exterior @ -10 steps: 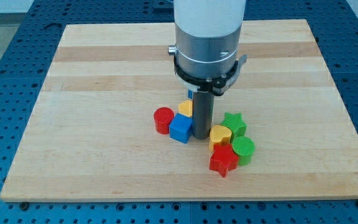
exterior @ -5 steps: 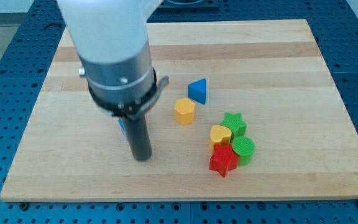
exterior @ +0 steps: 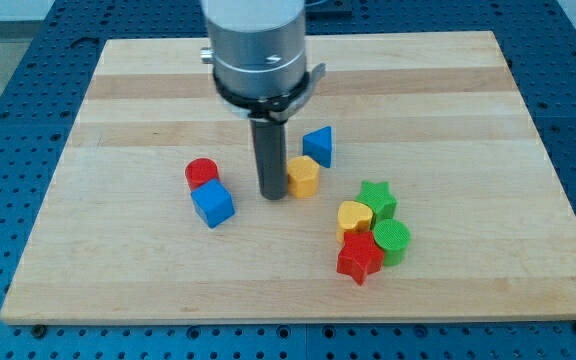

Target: Move the blue cube towards up

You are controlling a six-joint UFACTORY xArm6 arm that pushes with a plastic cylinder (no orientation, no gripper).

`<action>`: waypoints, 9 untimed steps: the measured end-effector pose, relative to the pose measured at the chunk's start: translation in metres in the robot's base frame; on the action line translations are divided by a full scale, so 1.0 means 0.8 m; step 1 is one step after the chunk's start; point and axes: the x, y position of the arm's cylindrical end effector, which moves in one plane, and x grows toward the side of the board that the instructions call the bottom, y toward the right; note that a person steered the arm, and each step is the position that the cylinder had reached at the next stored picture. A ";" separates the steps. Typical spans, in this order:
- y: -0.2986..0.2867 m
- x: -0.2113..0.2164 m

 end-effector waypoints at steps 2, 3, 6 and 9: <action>-0.034 0.079; -0.106 0.090; -0.048 0.036; -0.025 0.050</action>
